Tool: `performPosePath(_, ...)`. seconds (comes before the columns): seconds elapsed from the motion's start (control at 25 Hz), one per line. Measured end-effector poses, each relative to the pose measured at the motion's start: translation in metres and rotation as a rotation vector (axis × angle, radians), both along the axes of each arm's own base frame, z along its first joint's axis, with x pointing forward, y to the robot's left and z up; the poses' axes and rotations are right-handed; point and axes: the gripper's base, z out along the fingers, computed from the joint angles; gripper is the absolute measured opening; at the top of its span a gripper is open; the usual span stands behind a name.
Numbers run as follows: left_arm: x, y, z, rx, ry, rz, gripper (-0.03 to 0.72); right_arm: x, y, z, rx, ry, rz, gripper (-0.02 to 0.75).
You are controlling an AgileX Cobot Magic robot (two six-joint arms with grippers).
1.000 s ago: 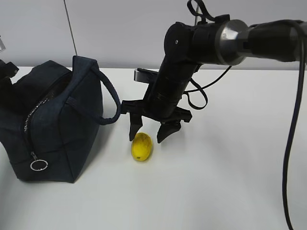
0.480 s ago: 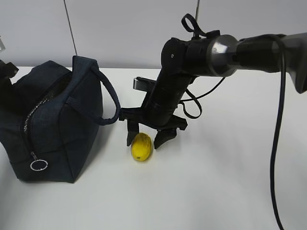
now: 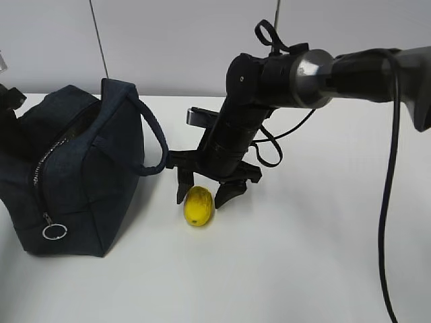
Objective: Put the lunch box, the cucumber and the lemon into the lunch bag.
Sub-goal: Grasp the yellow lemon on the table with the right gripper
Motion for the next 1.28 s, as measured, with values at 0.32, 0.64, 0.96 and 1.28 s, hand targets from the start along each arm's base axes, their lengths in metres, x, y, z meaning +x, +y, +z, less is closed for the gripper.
performPosePath(0.32, 0.0, 0.0, 0.0, 0.001, -0.001, 0.001, -0.009, -0.001, 0.003, -0.015, 0.018, 0.056, -0.019, 0.559)
performPosePath(0.64, 0.0, 0.0, 0.0, 0.001, -0.001, 0.001, -0.009, -0.001, 0.004, -0.016, 0.024, 0.065, -0.02, 0.541)
performPosePath(0.96, 0.0, 0.0, 0.0, 0.001, -0.001, 0.001, -0.009, -0.001, 0.004, -0.017, 0.013, 0.074, -0.012, 0.424)
performPosePath(1.28, 0.0, 0.0, 0.0, 0.001, -0.003, 0.002, -0.009, -0.005, 0.002, -0.013, -0.022, 0.127, 0.053, 0.401)
